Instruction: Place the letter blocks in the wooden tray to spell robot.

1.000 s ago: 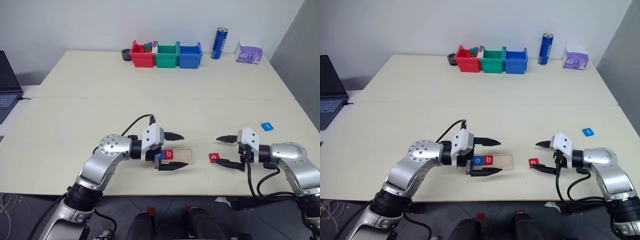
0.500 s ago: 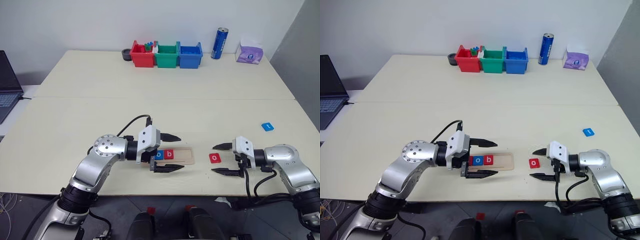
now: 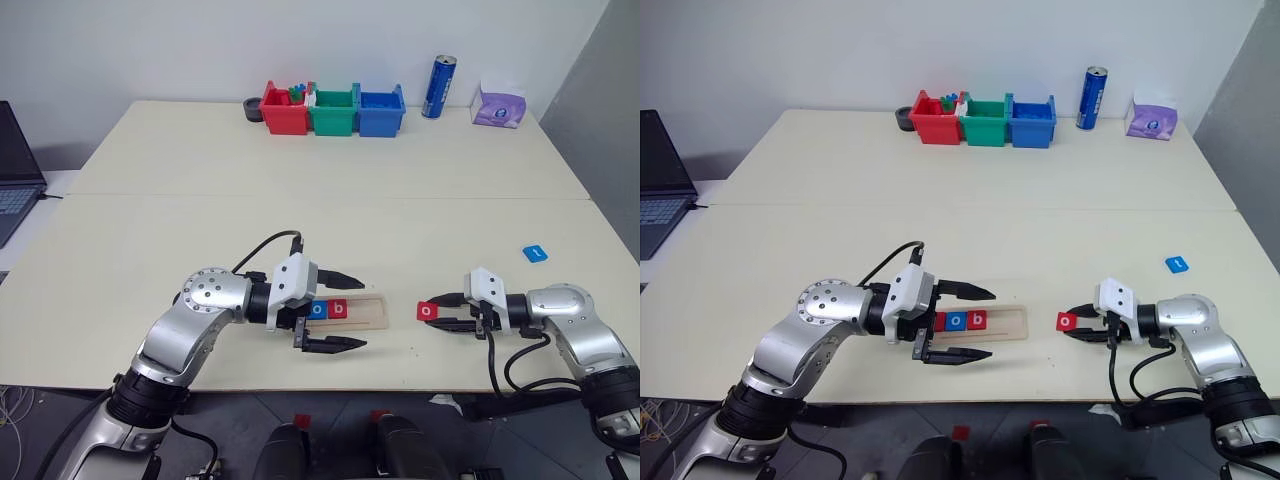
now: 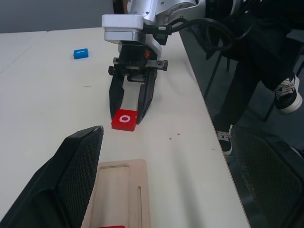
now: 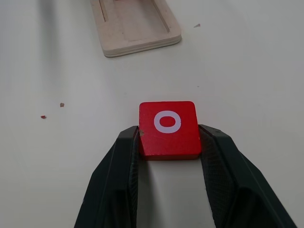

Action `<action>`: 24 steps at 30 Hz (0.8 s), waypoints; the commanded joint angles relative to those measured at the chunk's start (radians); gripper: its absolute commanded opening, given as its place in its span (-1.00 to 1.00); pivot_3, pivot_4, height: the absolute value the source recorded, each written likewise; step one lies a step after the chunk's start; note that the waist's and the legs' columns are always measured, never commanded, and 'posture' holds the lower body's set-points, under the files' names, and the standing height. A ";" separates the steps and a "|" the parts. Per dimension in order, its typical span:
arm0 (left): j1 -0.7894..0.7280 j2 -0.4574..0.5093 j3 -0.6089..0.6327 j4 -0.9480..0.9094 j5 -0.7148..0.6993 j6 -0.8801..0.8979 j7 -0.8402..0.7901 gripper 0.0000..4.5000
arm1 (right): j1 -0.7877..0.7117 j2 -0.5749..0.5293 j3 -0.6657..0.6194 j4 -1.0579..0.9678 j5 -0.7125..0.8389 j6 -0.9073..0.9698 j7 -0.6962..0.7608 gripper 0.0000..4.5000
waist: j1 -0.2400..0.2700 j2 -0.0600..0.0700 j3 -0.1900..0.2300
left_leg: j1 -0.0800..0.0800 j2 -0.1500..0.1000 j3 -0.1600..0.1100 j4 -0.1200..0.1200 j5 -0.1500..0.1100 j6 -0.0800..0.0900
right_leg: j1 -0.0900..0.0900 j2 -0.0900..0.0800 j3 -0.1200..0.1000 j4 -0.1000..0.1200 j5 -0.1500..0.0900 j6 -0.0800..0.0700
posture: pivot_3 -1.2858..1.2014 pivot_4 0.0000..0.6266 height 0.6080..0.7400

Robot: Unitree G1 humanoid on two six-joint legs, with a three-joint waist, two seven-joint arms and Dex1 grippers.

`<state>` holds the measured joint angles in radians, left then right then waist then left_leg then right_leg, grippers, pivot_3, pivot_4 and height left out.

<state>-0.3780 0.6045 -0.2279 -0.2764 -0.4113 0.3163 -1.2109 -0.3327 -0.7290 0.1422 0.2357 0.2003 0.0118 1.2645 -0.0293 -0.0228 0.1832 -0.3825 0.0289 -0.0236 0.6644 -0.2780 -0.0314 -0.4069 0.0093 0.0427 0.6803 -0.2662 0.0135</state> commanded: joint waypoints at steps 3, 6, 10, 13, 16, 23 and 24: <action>-0.009 0.018 0.044 -0.016 -0.017 -0.024 -0.005 1.00 | -0.021 0.013 -0.010 -0.101 0.038 0.076 -0.006 -0.36 | -0.001 0.000 0.000 | 0.000 0.000 0.000 0.000 0.000 0.000 | 0.000 0.000 0.000 0.000 0.000 0.000 | 0.03 -0.52 1.00; 0.002 0.064 0.100 0.028 -0.021 -0.047 -0.024 1.00 | -0.045 0.058 0.008 -0.218 0.071 0.182 -0.038 -0.36 | -0.007 0.000 0.000 | 0.000 0.001 -0.001 0.000 0.000 0.000 | 0.000 0.001 0.000 0.001 0.000 0.000 | 0.03 -0.52 1.00; 0.013 0.124 0.157 0.099 -0.016 -0.088 -0.064 1.00 | -0.100 0.121 0.057 -0.273 0.051 0.247 -0.075 -0.36 | -0.006 0.001 0.000 | 0.001 0.002 -0.002 0.000 0.000 0.000 | 0.000 0.002 0.000 0.001 0.000 0.000 | 0.03 -0.52 1.00; 0.029 0.158 0.183 0.117 -0.020 -0.106 -0.088 1.00 | -0.162 0.172 0.112 -0.256 0.014 0.262 -0.098 -0.36 | -0.003 0.001 0.001 | 0.001 0.002 -0.001 0.000 0.000 0.000 | 0.000 0.002 -0.001 0.001 0.000 0.000 | 0.03 -0.52 1.00; 0.047 0.163 0.184 0.116 -0.018 -0.119 -0.094 1.00 | -0.195 0.196 0.151 -0.220 -0.014 0.253 -0.093 -0.36 | 0.003 0.001 0.001 | 0.000 0.001 -0.001 0.000 0.000 0.000 | 0.000 0.000 -0.002 0.000 0.000 0.000 | 0.03 -0.52 1.00; 0.072 0.158 0.183 0.091 -0.012 -0.121 -0.070 1.00 | -0.236 0.211 0.192 -0.144 -0.057 0.204 -0.074 -0.36 | 0.003 0.001 0.001 | -0.001 0.000 -0.001 0.000 0.000 0.000 | -0.001 -0.003 -0.002 0.000 0.000 0.000 | 0.03 -0.52 1.00; 0.076 0.158 0.183 0.088 -0.012 -0.121 -0.068 1.00 | -0.239 0.211 0.192 -0.137 -0.060 0.200 -0.070 -0.36 | 0.002 0.001 0.001 | -0.001 0.000 -0.001 0.000 0.000 0.000 | -0.001 -0.002 -0.002 0.000 0.000 0.000 | 0.03 -0.52 1.00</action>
<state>-0.3065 0.7595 -0.0690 -0.1536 -0.4155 0.2065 -1.2855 -0.5408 -0.5199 0.3382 0.1072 0.1384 0.2351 1.1811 -0.0276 -0.0220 0.1837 -0.3836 0.0290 -0.0247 0.6643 -0.2781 -0.0314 -0.4075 0.0073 0.0403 0.6807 -0.2661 0.0132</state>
